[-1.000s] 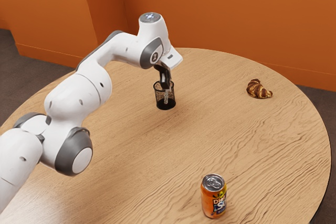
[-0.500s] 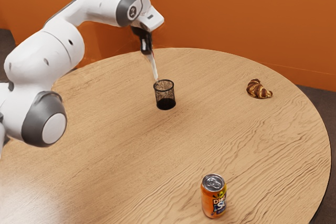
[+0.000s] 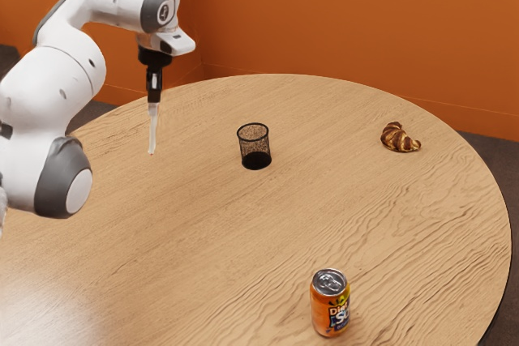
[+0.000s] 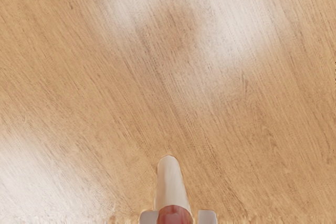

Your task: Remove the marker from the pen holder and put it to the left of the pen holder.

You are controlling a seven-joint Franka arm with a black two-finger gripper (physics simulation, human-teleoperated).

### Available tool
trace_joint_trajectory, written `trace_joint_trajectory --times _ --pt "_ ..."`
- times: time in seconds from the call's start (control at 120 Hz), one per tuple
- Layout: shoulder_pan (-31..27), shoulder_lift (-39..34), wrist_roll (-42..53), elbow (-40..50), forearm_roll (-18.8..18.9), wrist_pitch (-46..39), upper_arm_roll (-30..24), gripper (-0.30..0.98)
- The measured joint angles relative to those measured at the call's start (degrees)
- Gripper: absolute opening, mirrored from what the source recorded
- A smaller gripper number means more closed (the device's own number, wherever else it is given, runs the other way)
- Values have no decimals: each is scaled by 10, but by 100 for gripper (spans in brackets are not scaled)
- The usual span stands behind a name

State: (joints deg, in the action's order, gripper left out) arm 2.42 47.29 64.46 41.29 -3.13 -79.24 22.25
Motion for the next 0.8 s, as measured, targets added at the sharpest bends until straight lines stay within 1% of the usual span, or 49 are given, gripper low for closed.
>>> trace_joint_trajectory --times 0.142,0.3,0.483,0.7,0.75,0.8 --pt "0 53 -4 -33 -1 88 56 -10" --pt "-10 121 -9 -79 -3 143 67 -10" --pt "-26 167 -15 -91 -22 139 66 -10" --pt "-27 192 -20 -92 -33 124 65 -9" --pt "-27 196 -21 -92 -37 122 65 -3" --pt "-27 197 -22 -92 -41 123 65 7"
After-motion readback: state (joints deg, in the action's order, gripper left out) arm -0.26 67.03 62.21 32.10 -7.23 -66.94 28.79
